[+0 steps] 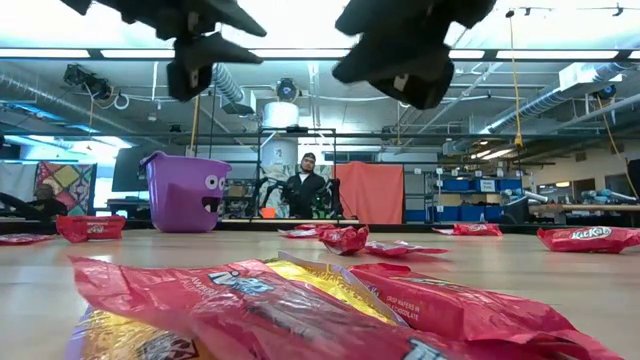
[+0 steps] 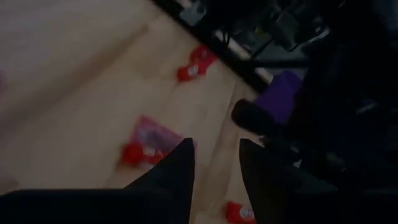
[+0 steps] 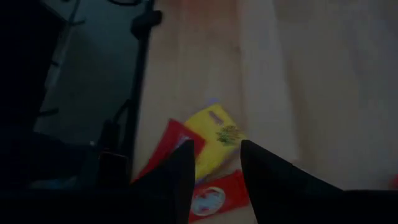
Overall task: Sort candy by brand, put in halloween buckets
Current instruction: Put the yellow candy into the top purple bucket
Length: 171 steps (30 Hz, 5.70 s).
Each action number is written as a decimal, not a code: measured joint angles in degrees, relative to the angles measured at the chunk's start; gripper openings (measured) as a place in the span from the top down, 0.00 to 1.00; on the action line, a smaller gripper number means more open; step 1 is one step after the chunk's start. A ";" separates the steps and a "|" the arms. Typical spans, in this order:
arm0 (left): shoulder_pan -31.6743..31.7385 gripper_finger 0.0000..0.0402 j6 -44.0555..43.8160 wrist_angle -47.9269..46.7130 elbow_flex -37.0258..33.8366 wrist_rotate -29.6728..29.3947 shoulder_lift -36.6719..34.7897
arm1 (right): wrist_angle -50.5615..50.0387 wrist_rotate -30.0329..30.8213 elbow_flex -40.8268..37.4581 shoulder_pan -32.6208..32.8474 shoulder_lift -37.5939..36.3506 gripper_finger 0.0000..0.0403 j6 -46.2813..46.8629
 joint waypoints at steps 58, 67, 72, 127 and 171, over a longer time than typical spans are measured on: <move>-13.45 0.67 -9.49 -1.43 0.05 -7.88 7.87 | 2.57 5.01 0.04 -2.13 5.86 0.85 4.02; -13.16 0.67 -9.77 -2.83 0.03 -7.87 7.87 | 8.08 -5.84 0.02 -2.80 14.08 0.45 4.28; -13.10 0.67 -9.79 -2.89 0.03 -7.94 7.87 | 12.55 -7.29 0.25 -2.51 17.37 0.44 4.42; -13.10 0.63 -10.77 -2.29 0.03 -5.87 7.87 | 7.94 25.26 -0.02 -1.66 -0.80 0.99 -19.68; -13.10 1.00 -8.00 0.55 0.27 -4.46 6.73 | 8.00 29.78 0.02 -0.85 -0.80 0.94 -11.47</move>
